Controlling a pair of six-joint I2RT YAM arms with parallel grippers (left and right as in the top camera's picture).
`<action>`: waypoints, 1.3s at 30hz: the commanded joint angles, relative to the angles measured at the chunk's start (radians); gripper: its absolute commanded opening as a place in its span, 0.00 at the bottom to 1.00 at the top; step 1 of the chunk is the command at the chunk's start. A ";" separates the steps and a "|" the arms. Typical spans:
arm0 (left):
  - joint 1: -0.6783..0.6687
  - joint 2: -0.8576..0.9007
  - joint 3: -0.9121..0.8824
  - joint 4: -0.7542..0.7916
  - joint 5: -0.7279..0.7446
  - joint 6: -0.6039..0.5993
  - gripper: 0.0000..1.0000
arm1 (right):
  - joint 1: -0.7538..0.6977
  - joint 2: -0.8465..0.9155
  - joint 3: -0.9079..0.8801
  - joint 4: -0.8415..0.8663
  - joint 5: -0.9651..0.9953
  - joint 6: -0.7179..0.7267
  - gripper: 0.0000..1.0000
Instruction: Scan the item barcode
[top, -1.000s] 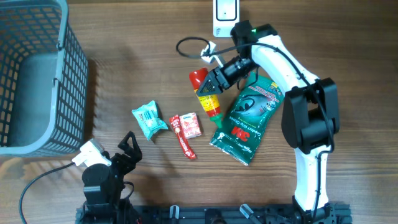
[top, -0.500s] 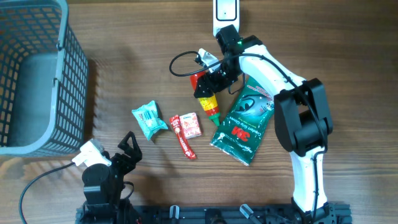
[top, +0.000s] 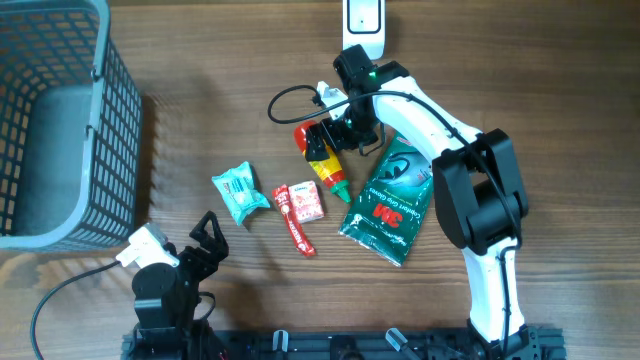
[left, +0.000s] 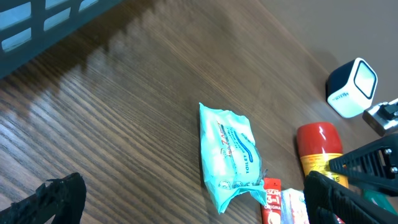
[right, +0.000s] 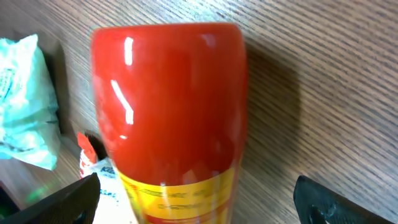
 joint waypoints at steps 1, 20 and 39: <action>-0.006 -0.001 -0.010 -0.001 -0.013 -0.006 1.00 | 0.040 -0.085 0.033 -0.002 0.024 0.018 1.00; -0.006 -0.001 -0.010 -0.001 -0.013 -0.006 1.00 | 0.236 -0.064 -0.084 0.208 0.718 0.237 1.00; -0.006 -0.001 -0.010 -0.001 -0.013 -0.006 1.00 | 0.235 0.066 -0.084 0.192 0.725 0.230 0.71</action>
